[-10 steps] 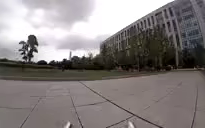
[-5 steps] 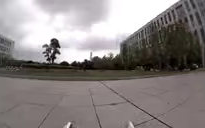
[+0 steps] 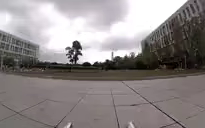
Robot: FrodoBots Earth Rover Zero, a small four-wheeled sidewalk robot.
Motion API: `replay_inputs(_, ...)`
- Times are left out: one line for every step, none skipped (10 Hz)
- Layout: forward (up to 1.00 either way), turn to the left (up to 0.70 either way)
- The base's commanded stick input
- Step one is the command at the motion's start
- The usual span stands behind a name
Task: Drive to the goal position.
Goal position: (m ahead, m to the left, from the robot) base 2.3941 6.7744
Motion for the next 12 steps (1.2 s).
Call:
replay_inputs(0.00,0.30)
replay_inputs(0.00,0.30)
replay_inputs(0.00,0.30)
replay_inputs(0.00,0.30)
replay_inputs(0.15,0.23)
replay_inputs(0.30,0.16)
replay_inputs(0.30,0.16)
replay_inputs(0.30,0.16)
replay_inputs(0.30,0.16)
replay_inputs(0.30,0.16)
replay_inputs(0.30,0.16)
replay_inputs(0.30,0.16)
